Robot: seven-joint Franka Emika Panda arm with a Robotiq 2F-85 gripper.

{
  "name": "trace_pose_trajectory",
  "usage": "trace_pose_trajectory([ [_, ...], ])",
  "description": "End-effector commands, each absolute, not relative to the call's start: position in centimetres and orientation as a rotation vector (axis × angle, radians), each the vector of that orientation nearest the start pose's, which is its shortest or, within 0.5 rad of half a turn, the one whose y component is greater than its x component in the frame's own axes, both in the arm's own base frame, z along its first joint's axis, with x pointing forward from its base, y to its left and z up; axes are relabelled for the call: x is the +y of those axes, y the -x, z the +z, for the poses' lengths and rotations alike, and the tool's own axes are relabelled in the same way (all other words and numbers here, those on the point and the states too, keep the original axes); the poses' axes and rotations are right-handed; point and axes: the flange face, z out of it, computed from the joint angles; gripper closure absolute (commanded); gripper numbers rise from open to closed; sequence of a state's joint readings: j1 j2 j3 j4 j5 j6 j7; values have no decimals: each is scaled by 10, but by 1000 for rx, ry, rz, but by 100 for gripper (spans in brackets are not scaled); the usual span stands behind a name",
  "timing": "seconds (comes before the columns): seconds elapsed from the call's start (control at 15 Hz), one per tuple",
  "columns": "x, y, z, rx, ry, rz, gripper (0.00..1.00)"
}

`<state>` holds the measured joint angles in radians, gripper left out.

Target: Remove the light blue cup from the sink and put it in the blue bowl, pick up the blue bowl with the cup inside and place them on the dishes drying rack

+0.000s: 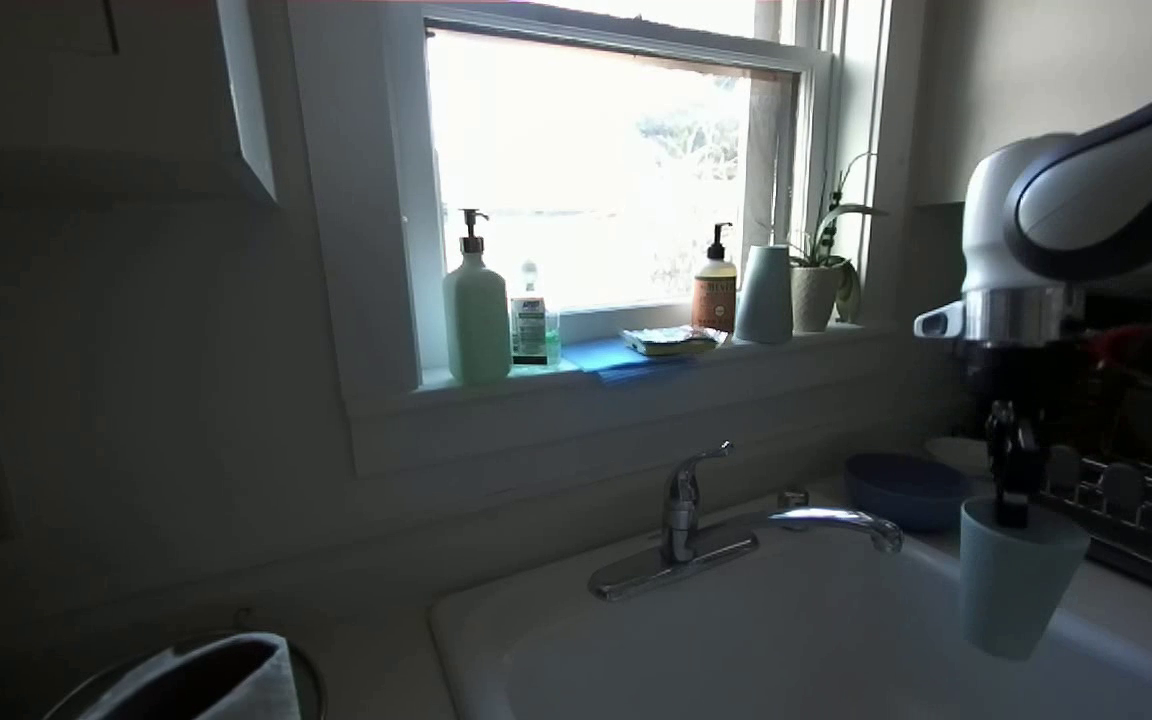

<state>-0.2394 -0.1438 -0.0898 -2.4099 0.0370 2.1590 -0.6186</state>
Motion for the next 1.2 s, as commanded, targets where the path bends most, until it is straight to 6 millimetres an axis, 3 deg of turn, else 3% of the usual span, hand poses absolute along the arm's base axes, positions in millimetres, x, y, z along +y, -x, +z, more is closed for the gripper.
trace_pose_trajectory([
  [0.0, -151, -435, 374, -398, 3032, 87, 96],
  [0.2, -149, -434, 365, -403, 3022, 110, 99],
  [0.27, -154, -446, 370, -346, 3005, 76, 99],
  [0.47, -197, -466, 418, -129, 2978, -89, 99],
  [0.67, -253, -483, 466, 78, 2988, -243, 99],
  [0.8, -292, -493, 479, 244, 3007, -310, 99],
  [0.93, -328, -503, 475, 414, 3013, -324, 99],
  [1.13, -364, -515, 448, 655, 3003, -263, 99],
])
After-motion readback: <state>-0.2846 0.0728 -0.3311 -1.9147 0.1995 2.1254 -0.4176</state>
